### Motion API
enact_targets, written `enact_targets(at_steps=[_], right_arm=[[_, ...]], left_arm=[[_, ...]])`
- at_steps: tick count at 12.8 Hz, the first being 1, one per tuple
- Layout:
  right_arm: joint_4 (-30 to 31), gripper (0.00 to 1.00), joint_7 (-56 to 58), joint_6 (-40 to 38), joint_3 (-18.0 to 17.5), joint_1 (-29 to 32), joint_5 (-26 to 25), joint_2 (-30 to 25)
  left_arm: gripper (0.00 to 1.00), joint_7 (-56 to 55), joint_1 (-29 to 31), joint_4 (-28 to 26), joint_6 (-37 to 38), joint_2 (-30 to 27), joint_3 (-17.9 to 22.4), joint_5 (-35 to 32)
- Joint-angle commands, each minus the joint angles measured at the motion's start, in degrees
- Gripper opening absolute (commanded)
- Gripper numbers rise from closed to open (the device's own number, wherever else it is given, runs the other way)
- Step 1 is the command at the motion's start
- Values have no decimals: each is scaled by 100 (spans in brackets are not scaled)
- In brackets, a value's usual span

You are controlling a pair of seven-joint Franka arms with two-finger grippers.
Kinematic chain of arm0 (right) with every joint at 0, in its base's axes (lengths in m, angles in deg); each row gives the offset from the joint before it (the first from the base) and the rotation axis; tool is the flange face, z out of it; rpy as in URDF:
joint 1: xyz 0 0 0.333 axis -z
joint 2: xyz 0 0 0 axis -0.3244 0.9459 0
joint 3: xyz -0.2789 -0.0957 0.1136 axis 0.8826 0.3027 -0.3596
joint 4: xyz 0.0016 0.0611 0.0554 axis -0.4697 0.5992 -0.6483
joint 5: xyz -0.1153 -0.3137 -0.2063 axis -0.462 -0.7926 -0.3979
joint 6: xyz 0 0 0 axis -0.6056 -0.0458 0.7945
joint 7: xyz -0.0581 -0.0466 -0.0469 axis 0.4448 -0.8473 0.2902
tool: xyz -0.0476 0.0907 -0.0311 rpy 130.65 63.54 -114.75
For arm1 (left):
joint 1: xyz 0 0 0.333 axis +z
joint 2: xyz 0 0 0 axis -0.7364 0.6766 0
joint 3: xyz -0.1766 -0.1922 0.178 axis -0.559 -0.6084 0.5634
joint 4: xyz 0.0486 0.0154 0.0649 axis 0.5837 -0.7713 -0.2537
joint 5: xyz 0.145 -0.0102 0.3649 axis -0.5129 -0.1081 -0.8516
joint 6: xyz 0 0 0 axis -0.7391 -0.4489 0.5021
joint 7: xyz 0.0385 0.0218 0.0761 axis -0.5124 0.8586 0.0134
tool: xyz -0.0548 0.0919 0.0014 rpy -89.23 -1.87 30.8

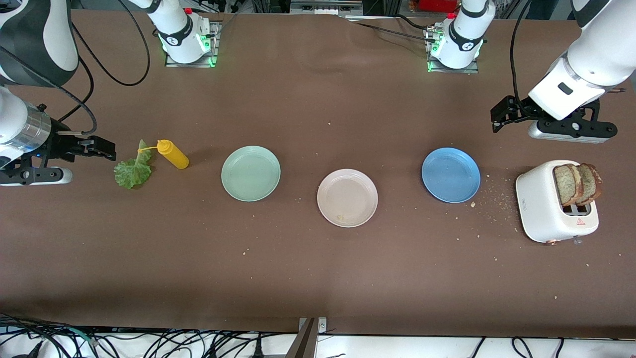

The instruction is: Make sandwich in beige plate with both arms

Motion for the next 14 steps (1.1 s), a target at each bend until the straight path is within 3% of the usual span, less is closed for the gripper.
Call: enact_targets(at_steps=[1,14], right_arm=[[7,100,-79,-50,-1,-24,-48,-15],[7,100,-79,-33,8,-24,-30,-15]], left_arm=[[100,-17,3,129,132,3,14,158],[100,-8,3,121,132,29,5,88]])
